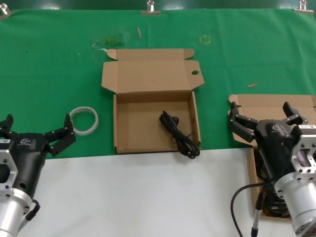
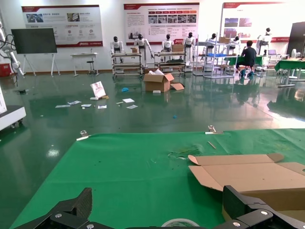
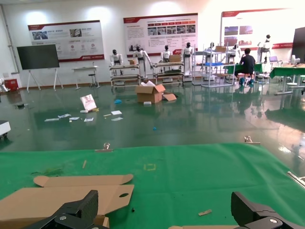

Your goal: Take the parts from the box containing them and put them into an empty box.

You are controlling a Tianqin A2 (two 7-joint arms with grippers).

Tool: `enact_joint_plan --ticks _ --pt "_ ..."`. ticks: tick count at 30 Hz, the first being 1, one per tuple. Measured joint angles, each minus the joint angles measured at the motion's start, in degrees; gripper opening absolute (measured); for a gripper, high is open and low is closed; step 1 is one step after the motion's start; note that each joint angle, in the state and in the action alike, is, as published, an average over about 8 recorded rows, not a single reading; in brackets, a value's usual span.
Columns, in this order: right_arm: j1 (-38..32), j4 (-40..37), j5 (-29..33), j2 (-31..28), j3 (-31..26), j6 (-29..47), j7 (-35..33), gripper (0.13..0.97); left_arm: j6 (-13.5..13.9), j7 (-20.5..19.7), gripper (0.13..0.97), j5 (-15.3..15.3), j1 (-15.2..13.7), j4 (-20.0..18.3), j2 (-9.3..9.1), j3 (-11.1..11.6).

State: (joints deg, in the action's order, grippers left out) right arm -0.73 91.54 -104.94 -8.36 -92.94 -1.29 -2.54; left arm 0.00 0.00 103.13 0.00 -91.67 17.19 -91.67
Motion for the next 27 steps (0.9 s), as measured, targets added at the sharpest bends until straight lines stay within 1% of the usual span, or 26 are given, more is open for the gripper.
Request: enact_joint_plan --ticks 27 --pt "0.0 0.0 0.0 0.0 0.0 0.0 0.0 0.966 0.0 0.0 0.966 0.0 0.0 0.0 0.00 0.0"
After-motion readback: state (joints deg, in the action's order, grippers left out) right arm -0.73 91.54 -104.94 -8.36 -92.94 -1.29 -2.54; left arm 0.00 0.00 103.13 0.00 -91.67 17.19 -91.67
